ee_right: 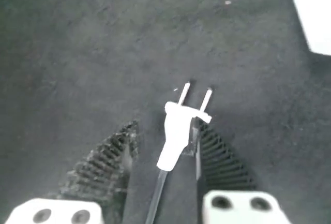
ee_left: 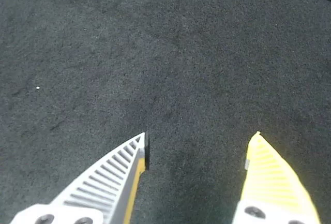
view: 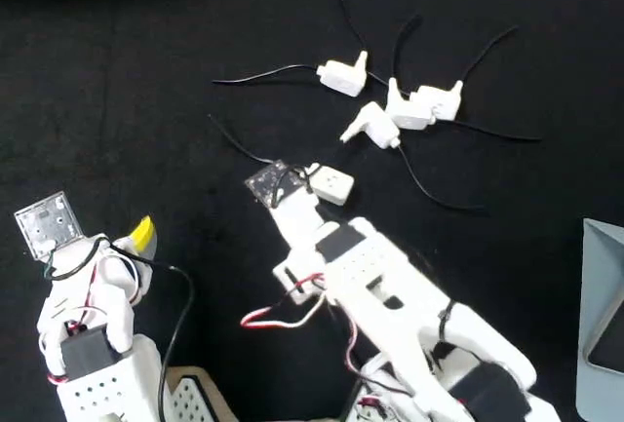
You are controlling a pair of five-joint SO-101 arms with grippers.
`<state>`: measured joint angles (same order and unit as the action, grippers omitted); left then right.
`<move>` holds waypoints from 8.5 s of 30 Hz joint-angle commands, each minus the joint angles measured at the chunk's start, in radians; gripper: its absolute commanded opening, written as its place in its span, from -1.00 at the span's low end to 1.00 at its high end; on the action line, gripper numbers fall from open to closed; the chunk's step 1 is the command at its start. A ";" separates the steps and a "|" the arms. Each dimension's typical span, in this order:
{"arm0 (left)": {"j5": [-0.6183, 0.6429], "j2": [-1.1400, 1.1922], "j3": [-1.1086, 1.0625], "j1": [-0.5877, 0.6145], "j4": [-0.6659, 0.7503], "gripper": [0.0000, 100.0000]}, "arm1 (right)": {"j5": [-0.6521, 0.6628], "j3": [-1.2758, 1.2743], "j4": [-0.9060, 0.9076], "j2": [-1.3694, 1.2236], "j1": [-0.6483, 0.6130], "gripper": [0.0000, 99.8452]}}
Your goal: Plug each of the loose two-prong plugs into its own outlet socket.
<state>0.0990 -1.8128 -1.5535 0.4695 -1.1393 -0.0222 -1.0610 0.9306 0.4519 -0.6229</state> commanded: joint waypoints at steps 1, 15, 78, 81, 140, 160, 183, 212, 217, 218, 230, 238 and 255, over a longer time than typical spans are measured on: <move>-0.009 -0.005 0.002 0.008 0.014 -0.39 | -0.009 0.010 -0.023 -0.074 0.078 -0.70; -0.009 -0.005 -0.010 0.010 0.012 -0.39 | 0.023 0.091 -0.017 -0.093 0.109 -0.97; -0.124 -0.005 -0.025 0.010 0.023 -0.54 | 0.852 -0.219 0.081 0.742 0.061 -0.97; -0.126 -0.005 -0.025 0.010 0.023 -0.54 | 0.554 -0.130 0.172 0.731 0.058 -0.97; -0.127 -0.005 -0.027 0.008 0.021 -0.55 | -0.512 0.283 0.101 -0.390 0.101 -0.86; -0.129 -0.005 -0.036 0.002 0.023 -0.55 | 0.272 0.283 0.012 -0.208 0.554 -0.98; -0.129 -0.005 -0.036 0.001 0.023 -0.55 | 0.236 0.433 0.459 -0.194 0.479 -0.72; -0.129 -0.005 -0.036 0.002 0.023 -0.55 | 0.230 0.211 0.275 -0.203 0.491 -0.72; -0.129 -0.005 -0.036 0.002 0.023 -0.55 | 0.226 0.191 0.273 -0.203 0.476 -0.72; -0.129 -0.005 -0.036 0.002 0.023 -0.55 | 0.224 0.191 0.275 -0.203 0.465 -0.72; -0.129 -0.005 -0.036 0.002 0.023 -0.55 | 0.129 0.375 0.486 -0.196 0.354 -0.72; -0.129 -0.005 -0.036 0.001 0.023 -0.55 | 0.121 0.219 0.316 -0.203 0.344 -0.72; -0.129 -0.005 -0.036 0.005 0.023 -0.55 | 0.183 0.151 0.239 -0.205 0.439 -0.72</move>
<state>-0.0238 -1.8113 -1.5965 0.4695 -1.1377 0.1450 -0.8999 1.1761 0.2294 -0.1964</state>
